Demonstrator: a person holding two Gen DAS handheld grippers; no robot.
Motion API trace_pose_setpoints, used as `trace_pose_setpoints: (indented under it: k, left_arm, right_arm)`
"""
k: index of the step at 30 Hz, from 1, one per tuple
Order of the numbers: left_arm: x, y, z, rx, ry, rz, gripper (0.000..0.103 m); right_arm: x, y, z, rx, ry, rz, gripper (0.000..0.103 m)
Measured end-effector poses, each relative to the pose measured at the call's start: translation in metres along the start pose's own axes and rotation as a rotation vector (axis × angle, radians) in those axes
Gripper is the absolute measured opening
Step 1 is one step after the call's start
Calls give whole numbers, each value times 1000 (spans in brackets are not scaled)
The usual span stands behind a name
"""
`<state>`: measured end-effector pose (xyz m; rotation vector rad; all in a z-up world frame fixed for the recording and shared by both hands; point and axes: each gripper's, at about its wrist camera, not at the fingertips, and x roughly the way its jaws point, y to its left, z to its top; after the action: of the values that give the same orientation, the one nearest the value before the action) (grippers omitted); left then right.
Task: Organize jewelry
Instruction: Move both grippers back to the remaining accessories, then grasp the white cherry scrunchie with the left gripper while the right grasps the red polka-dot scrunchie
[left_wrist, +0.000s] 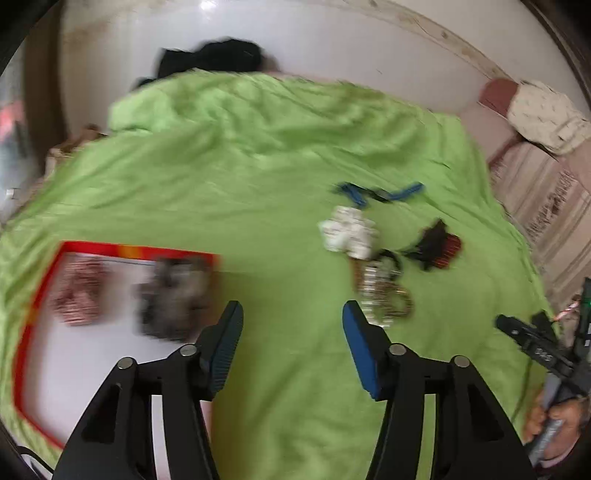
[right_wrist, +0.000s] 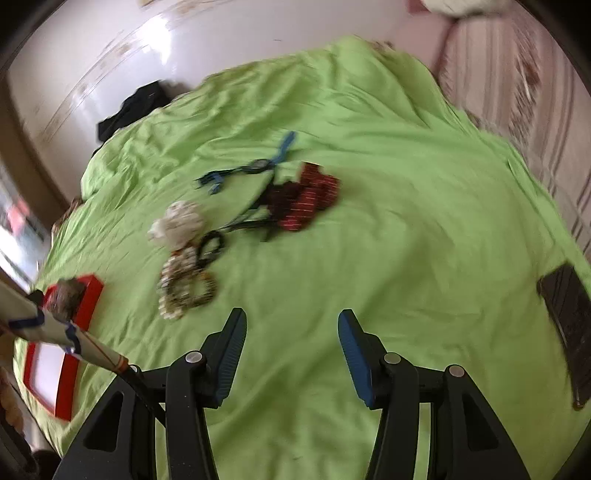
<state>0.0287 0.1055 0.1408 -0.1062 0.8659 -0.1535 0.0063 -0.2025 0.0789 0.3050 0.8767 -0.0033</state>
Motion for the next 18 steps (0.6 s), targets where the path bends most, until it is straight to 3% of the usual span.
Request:
trace_pose_setpoints:
  k: [6, 13, 18]
  left_arm:
    - [67, -41, 22, 21, 84, -42, 55]
    - [131, -36, 65, -71, 134, -77, 58]
    - [182, -38, 80, -92, 205, -104, 59]
  right_arm:
    - [29, -41, 22, 107, -2, 59, 56]
    - [76, -47, 71, 151, -5, 112, 56]
    - [115, -47, 93, 149, 12, 80, 56]
